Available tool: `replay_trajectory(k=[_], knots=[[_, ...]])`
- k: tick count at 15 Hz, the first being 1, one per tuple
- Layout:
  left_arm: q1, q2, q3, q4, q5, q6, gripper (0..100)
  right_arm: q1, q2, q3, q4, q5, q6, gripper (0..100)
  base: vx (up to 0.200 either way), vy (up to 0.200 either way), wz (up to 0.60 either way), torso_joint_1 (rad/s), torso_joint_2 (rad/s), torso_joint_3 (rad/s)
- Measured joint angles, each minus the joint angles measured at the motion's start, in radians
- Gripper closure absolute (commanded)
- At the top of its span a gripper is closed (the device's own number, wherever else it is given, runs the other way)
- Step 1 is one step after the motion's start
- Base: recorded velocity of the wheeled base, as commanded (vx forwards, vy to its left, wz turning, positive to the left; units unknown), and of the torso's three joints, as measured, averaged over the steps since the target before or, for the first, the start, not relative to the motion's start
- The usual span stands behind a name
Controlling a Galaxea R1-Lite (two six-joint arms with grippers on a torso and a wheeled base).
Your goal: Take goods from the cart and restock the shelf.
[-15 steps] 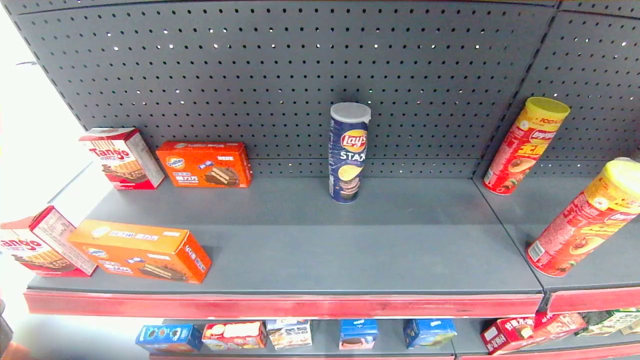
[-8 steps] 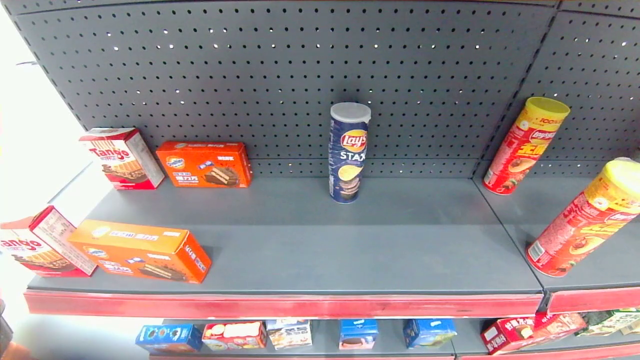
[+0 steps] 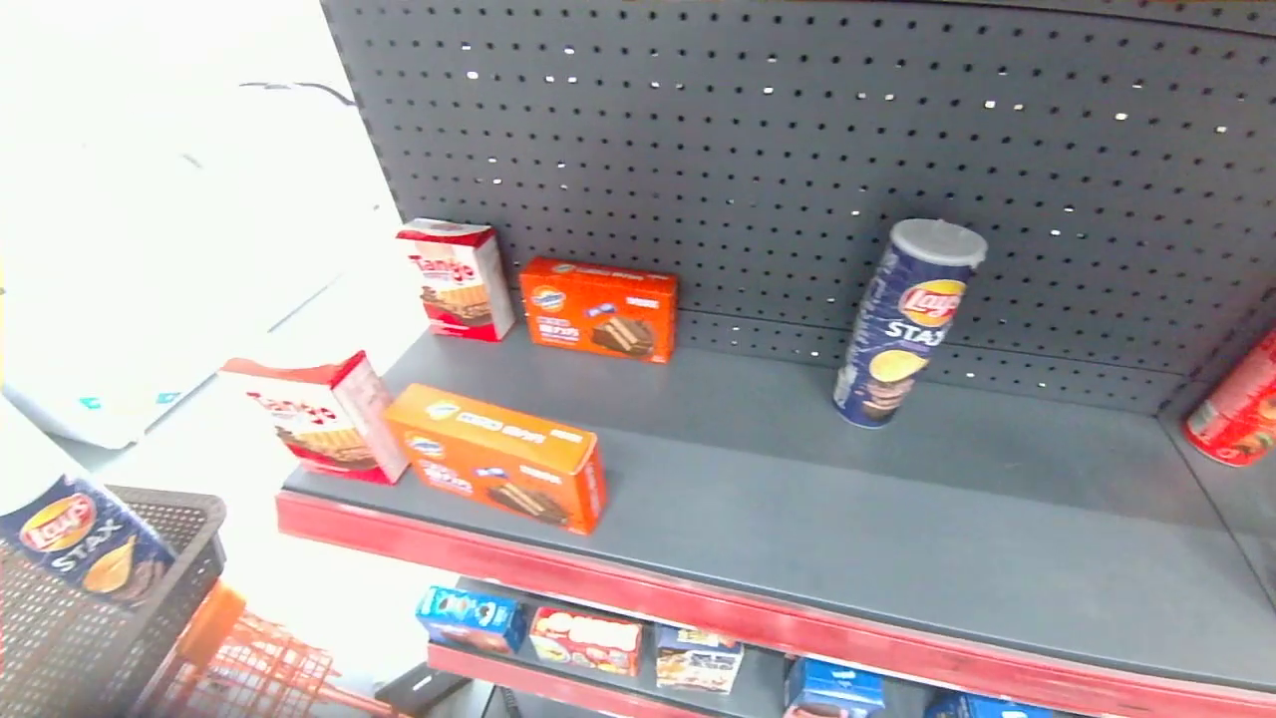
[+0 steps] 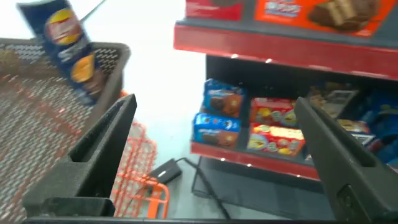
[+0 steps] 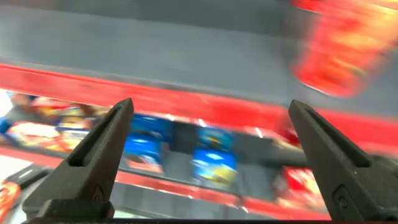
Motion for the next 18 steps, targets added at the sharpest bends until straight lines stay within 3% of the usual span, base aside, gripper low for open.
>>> replay_trajectory(k=[14, 18], knots=[[0.000, 0.000, 0.000, 0.000, 0.006, 0.005, 0, 0.000, 0.000, 0.000, 0.000, -0.003, 0.001, 0, 0.000, 0.000, 0.04, 0.001, 0.00, 0.000], [0.000, 0.041, -0.112, 0.069, 0.011, 0.059, 0, 0.000, 0.000, 0.000, 0.000, -0.003, 0.001, 0, 0.000, 0.000, 0.00, 0.000, 0.00, 0.000]])
